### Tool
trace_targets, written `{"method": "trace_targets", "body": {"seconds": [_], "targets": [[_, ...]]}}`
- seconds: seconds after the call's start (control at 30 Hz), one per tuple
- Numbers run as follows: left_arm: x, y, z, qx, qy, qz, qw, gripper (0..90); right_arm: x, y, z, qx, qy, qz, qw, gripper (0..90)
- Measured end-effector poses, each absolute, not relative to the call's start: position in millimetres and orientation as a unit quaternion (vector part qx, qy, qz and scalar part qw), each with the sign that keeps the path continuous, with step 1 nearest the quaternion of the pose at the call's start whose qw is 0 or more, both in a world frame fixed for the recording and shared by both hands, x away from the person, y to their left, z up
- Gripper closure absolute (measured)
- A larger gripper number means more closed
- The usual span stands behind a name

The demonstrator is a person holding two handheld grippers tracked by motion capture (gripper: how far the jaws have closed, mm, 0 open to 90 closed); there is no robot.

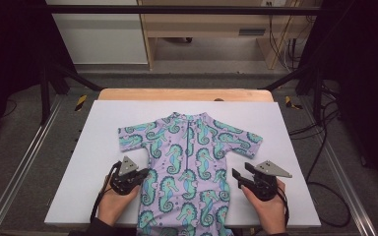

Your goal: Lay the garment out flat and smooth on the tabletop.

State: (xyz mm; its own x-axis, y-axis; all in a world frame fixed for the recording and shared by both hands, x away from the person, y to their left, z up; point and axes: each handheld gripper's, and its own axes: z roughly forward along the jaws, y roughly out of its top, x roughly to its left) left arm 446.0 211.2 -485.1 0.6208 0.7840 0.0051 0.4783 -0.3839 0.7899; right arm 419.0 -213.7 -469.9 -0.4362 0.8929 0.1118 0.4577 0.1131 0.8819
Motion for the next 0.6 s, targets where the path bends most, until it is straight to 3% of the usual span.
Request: {"method": "trace_targets", "body": {"seconds": [0.13,0.37,0.6], "targets": [[442.0,215.8,-483.2,0.798,0.385,0.221,0.406,82.1,417.6,-214.9,-467.7,0.47,0.704,0.471,0.25,33.9],[439.7,238.4,-475.9,0.746,0.407,0.265,0.456,50.7,419.8,-220.7,-466.5,0.474,0.69,0.479,0.263,14.1],[434.9,256.6,-465.0,0.704,0.414,0.3,0.494,27.8,415.2,-232.6,-461.6,0.453,0.682,0.498,0.284,12.3]]}}
